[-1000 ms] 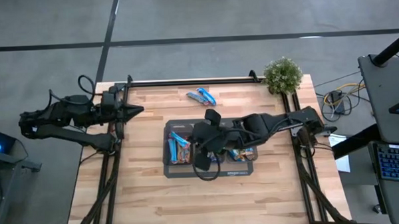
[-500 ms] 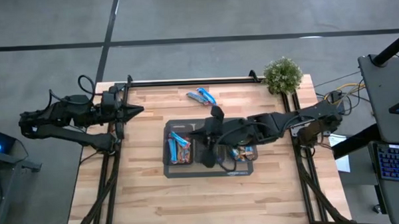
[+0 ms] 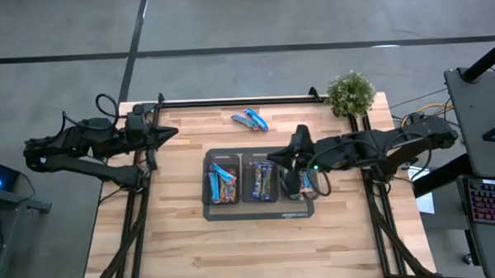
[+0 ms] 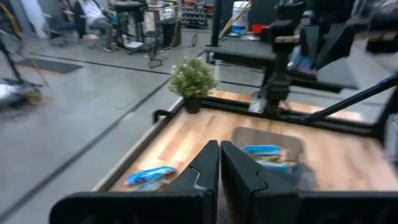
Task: Pick and place Granola Bars by type
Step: Put the red granola bar into the left black bin
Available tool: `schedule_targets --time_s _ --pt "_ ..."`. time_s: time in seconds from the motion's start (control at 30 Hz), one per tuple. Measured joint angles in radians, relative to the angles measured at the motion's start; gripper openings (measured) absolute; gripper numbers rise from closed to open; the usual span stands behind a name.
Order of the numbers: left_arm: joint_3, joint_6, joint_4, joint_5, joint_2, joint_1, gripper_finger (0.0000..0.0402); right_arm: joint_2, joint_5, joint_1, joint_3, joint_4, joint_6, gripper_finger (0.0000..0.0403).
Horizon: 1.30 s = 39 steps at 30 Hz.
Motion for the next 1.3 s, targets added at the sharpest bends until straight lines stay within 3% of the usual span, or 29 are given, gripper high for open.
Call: schedule_targets --time_s 0.13,0.23,0.6,1.13,1.3 --pt "-0.001 0.022 -0.003 -0.043 0.000 0.000 0.0000 -0.040 0.000 -0.001 -0.039 0.006 0.059 0.0013" --pt "-0.001 -0.064 0.001 -0.033 0.000 0.000 0.0000 -0.050 0.000 0.000 -0.068 0.000 0.072 0.0013" --pt "-0.006 -0.054 0.002 -0.002 0.076 0.047 0.0000 -0.059 -0.011 -0.047 -0.091 -0.008 0.029 0.0013" --pt "0.041 0.105 0.095 0.517 0.194 0.480 0.0000 -0.183 -0.010 -0.142 -0.091 -0.116 -0.039 0.0013" --pt "0.100 0.140 0.108 0.580 0.256 0.530 0.0000 -0.236 -0.011 -0.167 -0.091 -0.170 -0.039 0.0013"
